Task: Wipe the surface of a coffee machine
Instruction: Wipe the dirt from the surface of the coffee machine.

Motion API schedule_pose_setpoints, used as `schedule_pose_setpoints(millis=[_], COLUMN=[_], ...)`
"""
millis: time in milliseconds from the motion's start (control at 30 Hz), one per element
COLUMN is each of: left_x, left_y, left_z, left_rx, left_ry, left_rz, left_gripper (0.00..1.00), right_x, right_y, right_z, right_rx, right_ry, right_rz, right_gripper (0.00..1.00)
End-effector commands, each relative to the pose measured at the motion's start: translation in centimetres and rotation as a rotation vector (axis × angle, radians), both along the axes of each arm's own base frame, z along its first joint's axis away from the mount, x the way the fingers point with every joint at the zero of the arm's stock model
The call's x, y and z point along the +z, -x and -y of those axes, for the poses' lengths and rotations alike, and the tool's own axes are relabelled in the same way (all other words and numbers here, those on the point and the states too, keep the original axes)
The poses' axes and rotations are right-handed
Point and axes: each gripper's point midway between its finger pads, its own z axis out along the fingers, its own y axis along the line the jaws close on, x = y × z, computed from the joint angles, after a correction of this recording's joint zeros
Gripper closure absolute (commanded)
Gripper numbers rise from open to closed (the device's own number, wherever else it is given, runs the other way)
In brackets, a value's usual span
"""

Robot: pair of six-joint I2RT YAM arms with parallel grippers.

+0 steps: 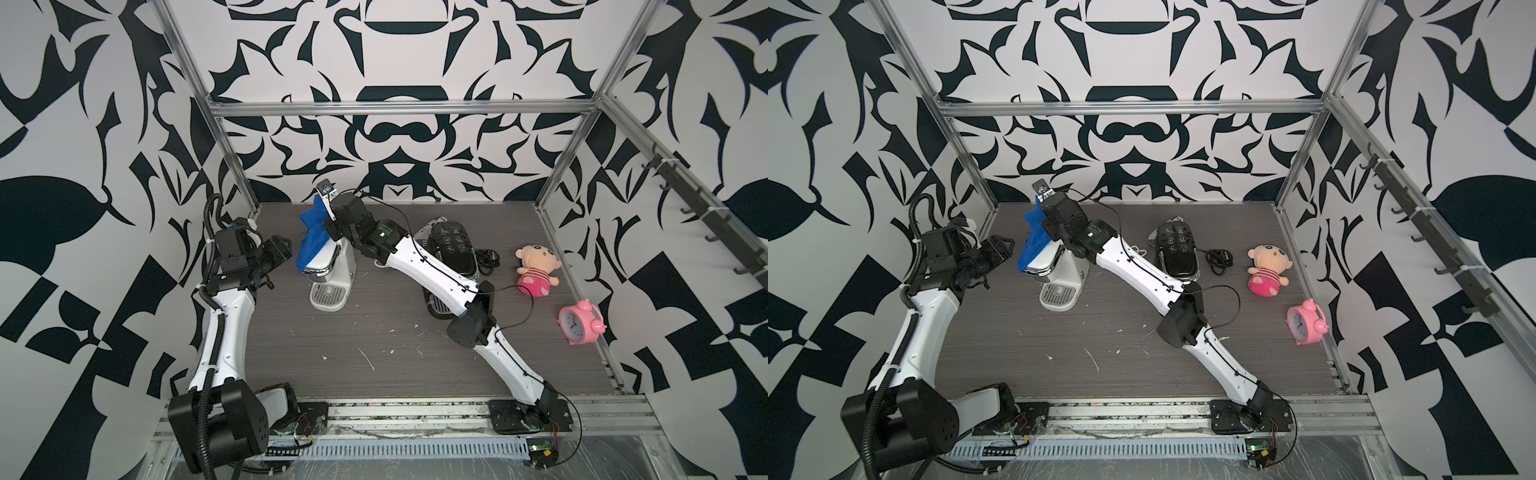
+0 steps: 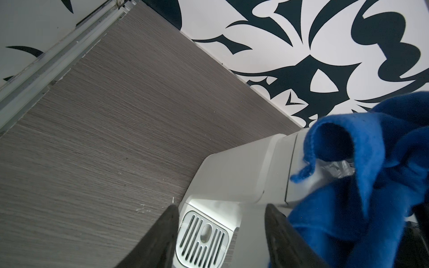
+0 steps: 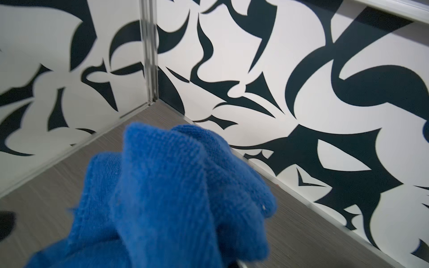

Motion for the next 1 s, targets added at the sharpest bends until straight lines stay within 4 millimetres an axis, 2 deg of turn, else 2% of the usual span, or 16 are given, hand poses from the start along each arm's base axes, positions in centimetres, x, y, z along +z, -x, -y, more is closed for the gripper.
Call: schedule_pose_setpoints(millis=[0,167,233,267,367,433,467,700,767,867,967], left_x=[0.3,0.4,0.5,0.5,0.6,0.6,0.6,0.7,0.6,0.5,0.4], left_y=[-0.4,-0.5,-0.5,-0.5,-0.5,-0.5,-0.4,-0.4,-0.4,-0.6,-0.7], left_z=[-0.3,-0.3,-0.2,-0.1,0.2,0.3,0.3,0.4,0.6,0.8,0.8], left_rx=[-0.004,-0.01,-0.014,-0.018,-0.031,-0.033,-0.034,-0.035,-0.045,-0.054,-0.056], left_ry=[0.012,0.055,0.061,0.066,0.077,0.079,0.079,0.083,0.095,0.11,0.113], left_rz=[0.014,0.018,0.021,0.024,0.03,0.029,0.028,0.031,0.029,0.025,0.019], left_gripper=[0.38,0.38,0.38,0.38,0.37,0.37,0.37,0.37,0.37,0.37,0.37], right_x=[4.8,4.2,3.9,3.9,4.1,4.2,4.5,6.7,7.1,6.7,5.9], right_y=[1.3,4.3,5.8,6.4,7.7,8.4,8.7,9.3,9.1,8.5,8.5], right_z=[1.7,1.9,1.4,1.2,0.9,0.8,0.8,1.2,1.1,0.3,-0.8], right_rx=[0.006,0.118,0.186,0.212,0.244,0.261,0.265,0.259,0.26,0.296,0.361], right_ry=[0.042,0.135,0.146,0.156,0.19,0.207,0.208,0.137,0.089,0.007,-0.054], right_rz=[0.096,0.034,0.001,-0.004,0.003,0.008,0.011,0.008,-0.006,-0.057,-0.114], right_gripper=[1.0,1.0,0.93,0.85,0.49,0.35,0.32,0.25,0.28,0.36,0.36])
